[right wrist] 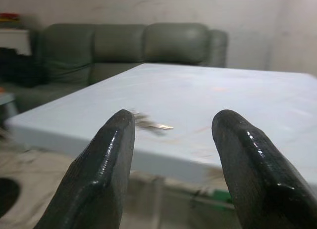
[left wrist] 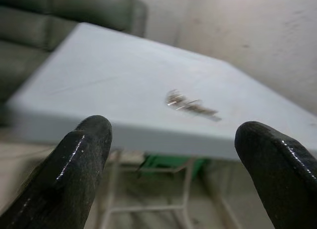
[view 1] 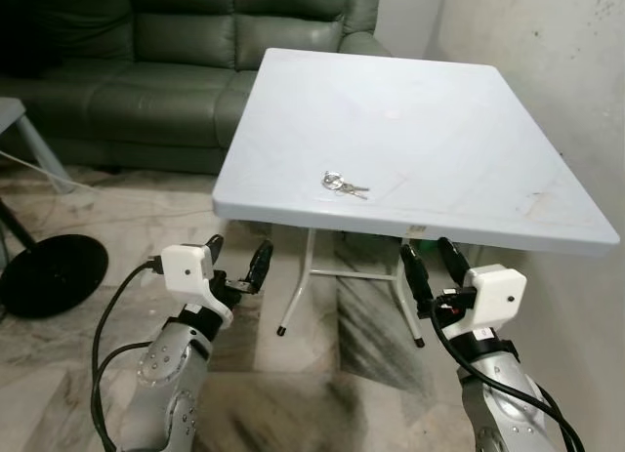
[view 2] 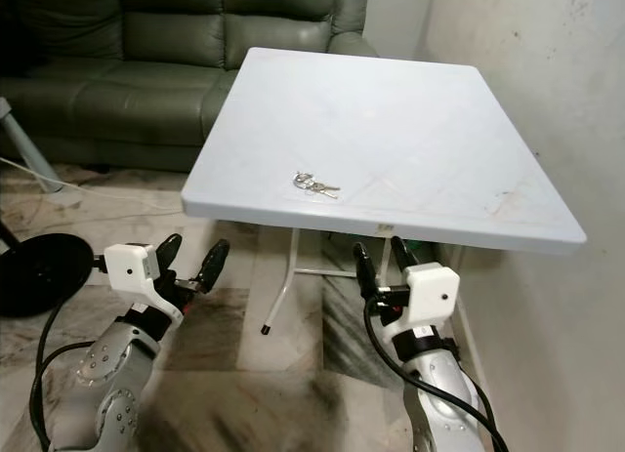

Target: Hang keys on a hook

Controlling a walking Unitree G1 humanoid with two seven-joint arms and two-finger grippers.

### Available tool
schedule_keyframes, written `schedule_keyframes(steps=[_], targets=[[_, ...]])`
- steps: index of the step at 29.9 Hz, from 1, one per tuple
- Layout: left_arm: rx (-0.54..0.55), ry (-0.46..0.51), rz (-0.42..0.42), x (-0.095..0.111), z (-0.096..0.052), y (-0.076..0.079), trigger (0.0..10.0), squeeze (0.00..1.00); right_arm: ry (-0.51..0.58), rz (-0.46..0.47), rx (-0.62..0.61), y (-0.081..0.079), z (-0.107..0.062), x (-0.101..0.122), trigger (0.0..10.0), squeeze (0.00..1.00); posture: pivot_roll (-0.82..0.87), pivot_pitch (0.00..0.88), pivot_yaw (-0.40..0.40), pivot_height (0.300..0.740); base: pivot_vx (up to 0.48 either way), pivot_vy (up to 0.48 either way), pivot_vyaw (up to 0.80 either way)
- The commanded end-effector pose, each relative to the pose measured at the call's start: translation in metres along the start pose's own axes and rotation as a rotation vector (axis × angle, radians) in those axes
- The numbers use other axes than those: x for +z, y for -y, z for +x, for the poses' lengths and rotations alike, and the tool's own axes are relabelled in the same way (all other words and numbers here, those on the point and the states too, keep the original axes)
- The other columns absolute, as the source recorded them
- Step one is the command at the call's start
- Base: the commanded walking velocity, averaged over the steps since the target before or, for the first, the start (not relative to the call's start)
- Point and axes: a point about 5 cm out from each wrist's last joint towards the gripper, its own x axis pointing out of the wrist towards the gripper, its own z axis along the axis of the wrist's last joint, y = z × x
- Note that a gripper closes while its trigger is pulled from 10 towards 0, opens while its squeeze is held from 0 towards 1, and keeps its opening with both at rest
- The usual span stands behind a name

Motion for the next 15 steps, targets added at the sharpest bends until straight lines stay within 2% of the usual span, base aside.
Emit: schedule_keyframes(steps=[1, 15], targets=[[-0.015, 0.004, -0.002, 0.0025, 0.0024, 0.0071, 10.0, 0.0, 0.003, -0.006, -0.02, 0.0051, -0.0012, 0.004, 10.0, 0.0, 0.01, 0.034, -0.051, 0.74, 0.352, 0.0, 0.0], [-0.011, -0.004, -0.003, 0.0017, 0.0007, 0.0091, 10.0, 0.0, -0.007, 0.0, 0.0, 0.0028, 0.0003, 0.0028, 10.0, 0.0, 0.02, 0.024, -0.058, 0.74, 0.343, 0.0, 0.0]])
